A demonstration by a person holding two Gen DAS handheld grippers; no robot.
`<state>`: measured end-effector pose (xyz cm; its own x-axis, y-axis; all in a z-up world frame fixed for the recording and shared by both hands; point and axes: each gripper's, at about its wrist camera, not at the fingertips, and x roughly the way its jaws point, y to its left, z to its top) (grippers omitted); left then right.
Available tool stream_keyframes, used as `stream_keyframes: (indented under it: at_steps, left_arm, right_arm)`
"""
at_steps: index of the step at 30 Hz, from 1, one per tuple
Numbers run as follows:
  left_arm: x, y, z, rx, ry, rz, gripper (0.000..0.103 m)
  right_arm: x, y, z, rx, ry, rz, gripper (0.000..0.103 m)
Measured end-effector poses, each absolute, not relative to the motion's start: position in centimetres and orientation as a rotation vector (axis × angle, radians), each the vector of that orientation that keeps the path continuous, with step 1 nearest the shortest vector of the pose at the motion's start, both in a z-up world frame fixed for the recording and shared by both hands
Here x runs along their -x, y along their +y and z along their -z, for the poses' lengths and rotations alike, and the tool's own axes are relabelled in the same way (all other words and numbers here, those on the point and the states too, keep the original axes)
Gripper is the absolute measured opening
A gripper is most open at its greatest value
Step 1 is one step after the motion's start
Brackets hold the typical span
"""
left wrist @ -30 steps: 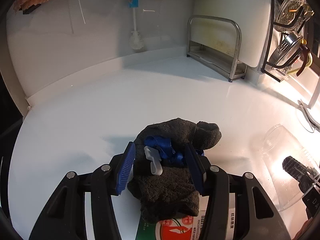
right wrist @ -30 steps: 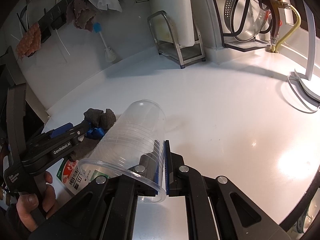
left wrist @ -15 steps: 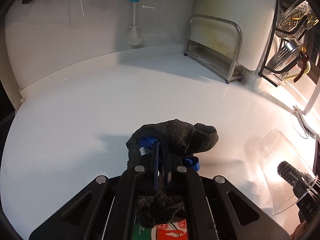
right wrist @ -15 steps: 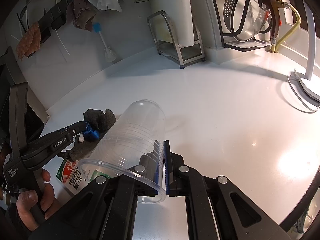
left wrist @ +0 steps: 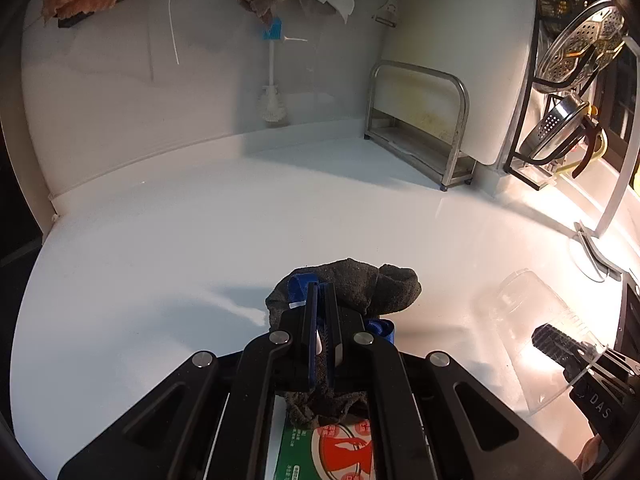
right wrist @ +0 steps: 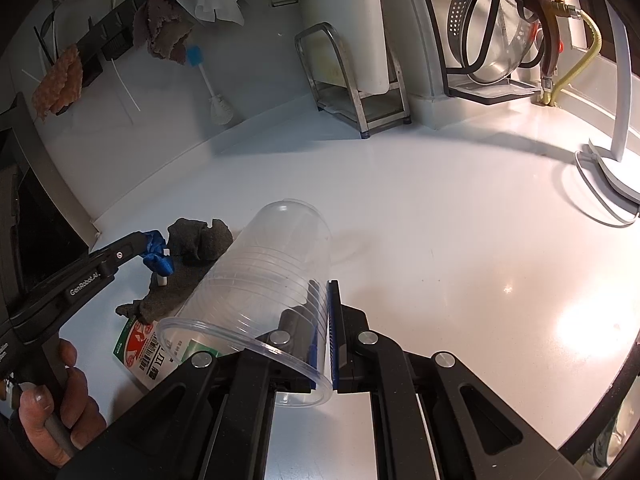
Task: Collect trash
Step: 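Lift the cup with the right tool while the left tool lifts the glove, then carry the cup and glove over the grey bin with both tools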
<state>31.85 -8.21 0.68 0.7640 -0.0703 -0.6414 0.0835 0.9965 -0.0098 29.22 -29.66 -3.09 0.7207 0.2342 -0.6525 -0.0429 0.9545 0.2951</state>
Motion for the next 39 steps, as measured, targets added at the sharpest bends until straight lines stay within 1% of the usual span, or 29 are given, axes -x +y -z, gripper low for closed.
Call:
stream_keyframes:
  at_steps: [9, 15, 22, 31, 39]
  left_arm:
    - [-27.6, -7.1, -2.6, -0.041, 0.657, 0.080, 0.004]
    - [-23.7, -5.8, -4.7, -0.034, 0.623, 0.092, 0.004]
    - [-18.4, -5.0, -5.8, -0.060, 0.590, 0.132, 0.004]
    - [-12.1, -4.5, -5.1, -0.054, 0.616, 0.195, 0.004]
    - [-6.8, -4.5, -3.6, -0.063, 0.631, 0.218, 0.004]
  right_arm:
    - [-28.0, -29.9, 2.5, -0.277, 0.719, -0.141, 0.005]
    - [-25.3, -29.5, 1.2, -0.257, 0.674, -0.140, 0.005]
    - [-18.7, -30.1, 0.3, -0.329, 0.633, -0.101, 0.005]
    - [-9.3, -27.8, -0.1, -0.330, 0.626, -0.085, 0.005]
    - [-2.6, -24.9, 1.1, -0.314, 0.646, -0.083, 0.005]
